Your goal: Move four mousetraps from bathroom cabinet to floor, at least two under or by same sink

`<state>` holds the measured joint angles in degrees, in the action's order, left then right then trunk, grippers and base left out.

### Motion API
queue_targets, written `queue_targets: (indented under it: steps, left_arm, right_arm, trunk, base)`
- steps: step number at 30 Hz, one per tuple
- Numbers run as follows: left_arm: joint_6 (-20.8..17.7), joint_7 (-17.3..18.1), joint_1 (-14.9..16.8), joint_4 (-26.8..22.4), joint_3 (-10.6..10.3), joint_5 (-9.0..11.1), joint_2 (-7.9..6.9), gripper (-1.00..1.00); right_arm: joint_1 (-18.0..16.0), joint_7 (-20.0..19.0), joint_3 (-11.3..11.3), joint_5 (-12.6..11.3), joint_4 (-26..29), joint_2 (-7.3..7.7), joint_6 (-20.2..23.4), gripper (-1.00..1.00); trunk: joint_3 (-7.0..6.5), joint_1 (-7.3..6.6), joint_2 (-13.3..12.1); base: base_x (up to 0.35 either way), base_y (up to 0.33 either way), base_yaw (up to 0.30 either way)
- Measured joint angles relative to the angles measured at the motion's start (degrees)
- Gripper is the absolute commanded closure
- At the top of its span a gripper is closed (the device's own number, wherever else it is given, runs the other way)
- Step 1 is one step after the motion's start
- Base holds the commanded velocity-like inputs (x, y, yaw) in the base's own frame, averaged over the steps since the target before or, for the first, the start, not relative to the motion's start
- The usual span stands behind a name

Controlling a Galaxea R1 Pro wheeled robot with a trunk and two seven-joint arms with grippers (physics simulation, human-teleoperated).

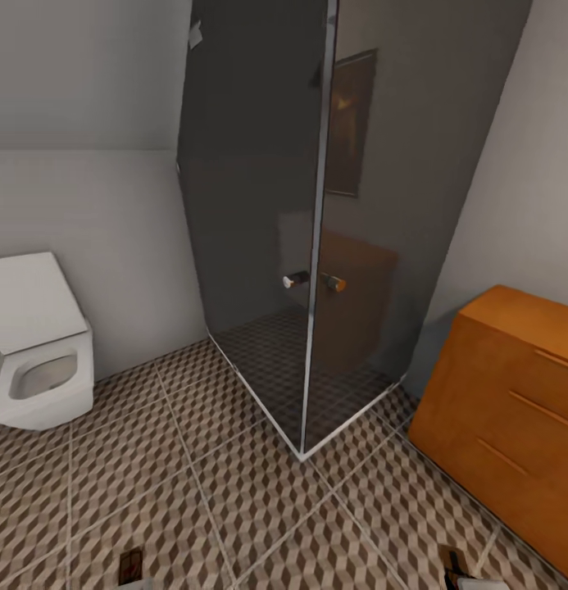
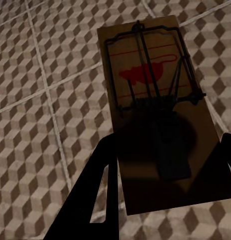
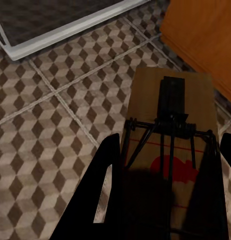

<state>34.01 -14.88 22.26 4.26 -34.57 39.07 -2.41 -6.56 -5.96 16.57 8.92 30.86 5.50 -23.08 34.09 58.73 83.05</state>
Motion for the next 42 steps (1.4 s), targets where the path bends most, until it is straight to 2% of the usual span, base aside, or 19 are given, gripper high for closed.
queue_targets:
  steps: [42]
  left_arm:
    - [-0.02,0.00,0.00,0.00,0.00,-0.05,0.09,1.00]
  right_arm:
    - [0.00,0.00,0.00,0.00,0.00,0.00,0.00,1.00]
  trunk:
    - [0.00,0.00,0.00]
  base:
    - [0.000,0.000,0.251]
